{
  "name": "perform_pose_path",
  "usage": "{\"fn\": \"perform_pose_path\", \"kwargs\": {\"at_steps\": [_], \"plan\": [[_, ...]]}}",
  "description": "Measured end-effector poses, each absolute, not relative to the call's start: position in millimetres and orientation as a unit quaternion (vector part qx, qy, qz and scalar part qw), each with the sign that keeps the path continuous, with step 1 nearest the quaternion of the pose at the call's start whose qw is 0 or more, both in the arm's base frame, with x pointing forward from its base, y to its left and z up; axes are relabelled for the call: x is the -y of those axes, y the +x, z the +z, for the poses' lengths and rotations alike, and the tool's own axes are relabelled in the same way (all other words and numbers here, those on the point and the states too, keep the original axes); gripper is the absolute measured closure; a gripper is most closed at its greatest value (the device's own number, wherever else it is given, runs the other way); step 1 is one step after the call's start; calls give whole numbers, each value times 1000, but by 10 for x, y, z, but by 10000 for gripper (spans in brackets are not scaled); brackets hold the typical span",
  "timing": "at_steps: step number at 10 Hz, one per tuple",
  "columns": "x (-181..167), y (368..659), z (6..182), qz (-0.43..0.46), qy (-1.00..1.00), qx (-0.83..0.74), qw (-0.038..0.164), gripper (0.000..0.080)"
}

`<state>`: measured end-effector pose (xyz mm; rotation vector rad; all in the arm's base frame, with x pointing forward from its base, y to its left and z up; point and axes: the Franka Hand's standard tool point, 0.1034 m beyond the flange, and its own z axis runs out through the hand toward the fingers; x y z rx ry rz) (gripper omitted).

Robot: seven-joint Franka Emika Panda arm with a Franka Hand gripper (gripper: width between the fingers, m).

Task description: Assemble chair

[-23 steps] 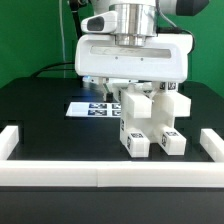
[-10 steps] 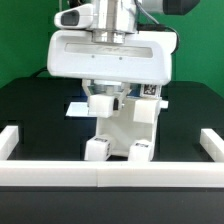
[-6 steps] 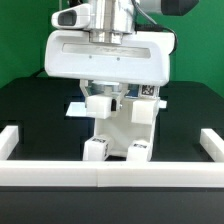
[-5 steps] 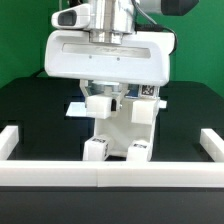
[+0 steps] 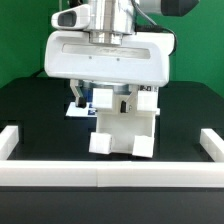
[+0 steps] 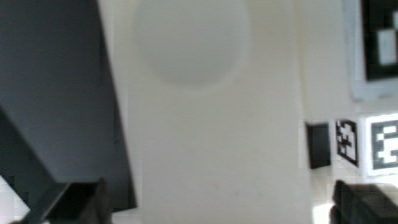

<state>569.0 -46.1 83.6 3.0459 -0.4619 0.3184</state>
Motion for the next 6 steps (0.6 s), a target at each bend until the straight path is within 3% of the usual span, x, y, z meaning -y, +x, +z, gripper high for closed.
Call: {"fn": "perform_pose_path", "kwargs": {"at_steps": [3, 6], "plan": [[444, 5689, 864, 101, 982, 159, 18, 152], [276, 5687, 1082, 96, 981, 171, 0, 151]]}}
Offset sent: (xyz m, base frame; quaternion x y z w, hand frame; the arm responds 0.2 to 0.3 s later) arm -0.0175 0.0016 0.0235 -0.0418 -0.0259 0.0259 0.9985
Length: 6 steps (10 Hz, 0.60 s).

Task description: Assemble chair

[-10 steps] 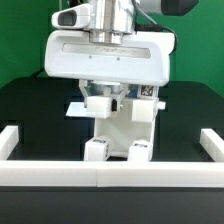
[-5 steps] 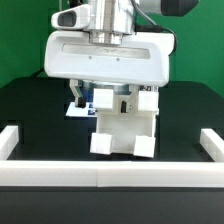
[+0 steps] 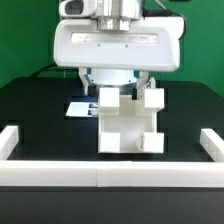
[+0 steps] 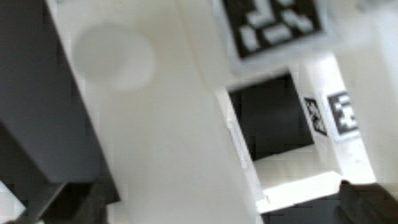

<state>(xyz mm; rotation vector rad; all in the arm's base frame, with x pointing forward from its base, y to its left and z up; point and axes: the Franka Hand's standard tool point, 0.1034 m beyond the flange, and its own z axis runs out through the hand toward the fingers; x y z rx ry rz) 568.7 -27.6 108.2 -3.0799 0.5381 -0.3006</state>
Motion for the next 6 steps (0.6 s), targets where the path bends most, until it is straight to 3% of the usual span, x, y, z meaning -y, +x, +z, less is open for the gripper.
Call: {"fn": "perform_pose_path", "kwargs": {"at_steps": [4, 6], "plan": [[171, 5686, 1366, -108, -979, -171, 23, 151], [124, 5621, 1387, -108, -980, -168, 27, 151]]}}
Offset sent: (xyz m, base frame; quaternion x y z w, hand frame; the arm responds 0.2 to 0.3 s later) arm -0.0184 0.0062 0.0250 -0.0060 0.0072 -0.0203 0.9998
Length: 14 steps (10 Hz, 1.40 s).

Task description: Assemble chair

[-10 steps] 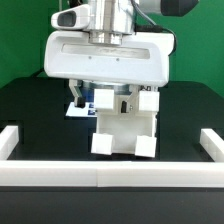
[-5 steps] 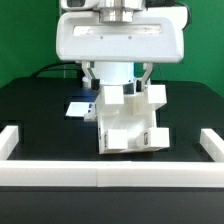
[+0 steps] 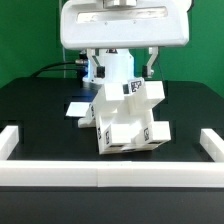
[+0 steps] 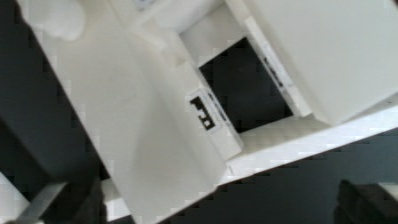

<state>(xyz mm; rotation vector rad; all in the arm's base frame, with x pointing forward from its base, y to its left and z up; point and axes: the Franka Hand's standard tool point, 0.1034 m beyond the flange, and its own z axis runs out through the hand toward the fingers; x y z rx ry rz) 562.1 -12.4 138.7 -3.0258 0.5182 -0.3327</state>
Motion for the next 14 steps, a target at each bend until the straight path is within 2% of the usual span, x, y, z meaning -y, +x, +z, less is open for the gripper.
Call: {"fn": "perform_pose_path", "kwargs": {"at_steps": [3, 7, 11, 14], "plan": [[5, 5430, 1379, -118, -980, -158, 29, 151], [-34, 5288, 1194, -115, -982, -152, 17, 151], [44, 5370, 1075, -112, -983, -149, 4, 151], [142, 5593, 1049, -125, -981, -151, -6, 151]]}}
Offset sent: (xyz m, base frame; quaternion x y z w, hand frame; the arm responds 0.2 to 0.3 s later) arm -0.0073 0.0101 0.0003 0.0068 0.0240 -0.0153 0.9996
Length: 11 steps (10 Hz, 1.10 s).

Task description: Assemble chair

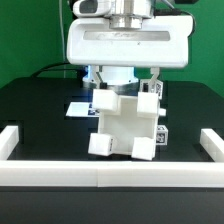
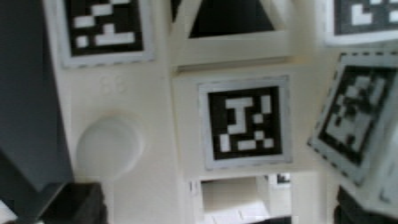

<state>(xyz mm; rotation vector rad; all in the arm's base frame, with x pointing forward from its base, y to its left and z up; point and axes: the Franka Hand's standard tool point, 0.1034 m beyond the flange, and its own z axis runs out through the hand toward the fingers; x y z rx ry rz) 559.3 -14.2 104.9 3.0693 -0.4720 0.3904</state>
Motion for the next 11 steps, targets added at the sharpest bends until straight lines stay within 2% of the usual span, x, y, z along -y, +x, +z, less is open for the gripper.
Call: {"fn": "perform_pose_path", "kwargs": {"at_steps": [8, 11], "plan": [[506, 6132, 902, 142, 976, 165, 31, 151], [529, 6188, 915, 144, 975, 167, 32, 151]]}}
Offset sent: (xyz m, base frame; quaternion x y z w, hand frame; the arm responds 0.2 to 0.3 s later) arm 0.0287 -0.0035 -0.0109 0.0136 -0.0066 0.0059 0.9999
